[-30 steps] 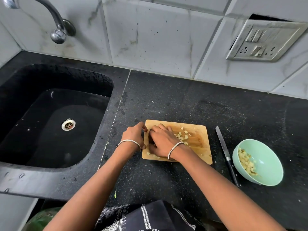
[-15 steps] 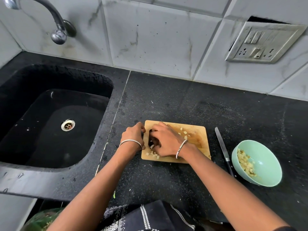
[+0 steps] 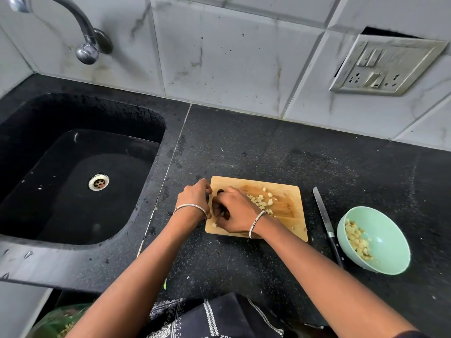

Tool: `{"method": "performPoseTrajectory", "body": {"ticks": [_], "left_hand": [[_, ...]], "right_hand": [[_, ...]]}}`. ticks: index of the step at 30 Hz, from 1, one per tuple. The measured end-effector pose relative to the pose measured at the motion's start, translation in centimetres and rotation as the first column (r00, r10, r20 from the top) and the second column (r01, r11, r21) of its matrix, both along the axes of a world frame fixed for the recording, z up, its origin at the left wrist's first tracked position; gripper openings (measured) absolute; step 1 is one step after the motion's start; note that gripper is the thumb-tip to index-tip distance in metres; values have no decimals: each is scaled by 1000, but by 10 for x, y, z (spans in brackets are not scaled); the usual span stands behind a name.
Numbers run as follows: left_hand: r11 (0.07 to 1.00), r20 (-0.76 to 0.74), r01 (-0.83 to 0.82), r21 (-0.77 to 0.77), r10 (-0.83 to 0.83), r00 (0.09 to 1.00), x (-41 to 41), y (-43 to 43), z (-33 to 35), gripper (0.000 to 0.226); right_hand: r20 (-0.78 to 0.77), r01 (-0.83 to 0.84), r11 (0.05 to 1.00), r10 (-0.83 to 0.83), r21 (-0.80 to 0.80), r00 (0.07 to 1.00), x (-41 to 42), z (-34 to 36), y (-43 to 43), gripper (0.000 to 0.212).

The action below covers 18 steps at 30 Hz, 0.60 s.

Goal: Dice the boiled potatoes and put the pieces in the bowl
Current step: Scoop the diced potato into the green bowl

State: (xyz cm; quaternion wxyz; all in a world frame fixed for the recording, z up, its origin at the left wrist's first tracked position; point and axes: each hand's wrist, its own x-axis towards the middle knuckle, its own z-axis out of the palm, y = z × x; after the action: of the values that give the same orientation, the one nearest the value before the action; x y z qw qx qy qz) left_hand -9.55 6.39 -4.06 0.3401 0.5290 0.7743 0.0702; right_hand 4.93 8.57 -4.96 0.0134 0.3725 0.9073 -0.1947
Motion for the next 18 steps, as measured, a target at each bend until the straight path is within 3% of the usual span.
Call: {"method": "performPoseTrajectory", "body": {"ticks": [7,11,18], "left_hand": [[1000,-8,-11,10,11,1000,-1,-1,-2,56],[1000,-8,-14,12,14,1000,-1,-3,-2,60],[1000,-7,-14,7,14,1000,0,-2,-2,62]], "right_hand": [[60,-27,999,29,-42,998,-1,3,2,16],[234,-25,999,18,25,972,11,16,9,14],[116,94,995,-91,-18,989,11,18,7,12]]}}
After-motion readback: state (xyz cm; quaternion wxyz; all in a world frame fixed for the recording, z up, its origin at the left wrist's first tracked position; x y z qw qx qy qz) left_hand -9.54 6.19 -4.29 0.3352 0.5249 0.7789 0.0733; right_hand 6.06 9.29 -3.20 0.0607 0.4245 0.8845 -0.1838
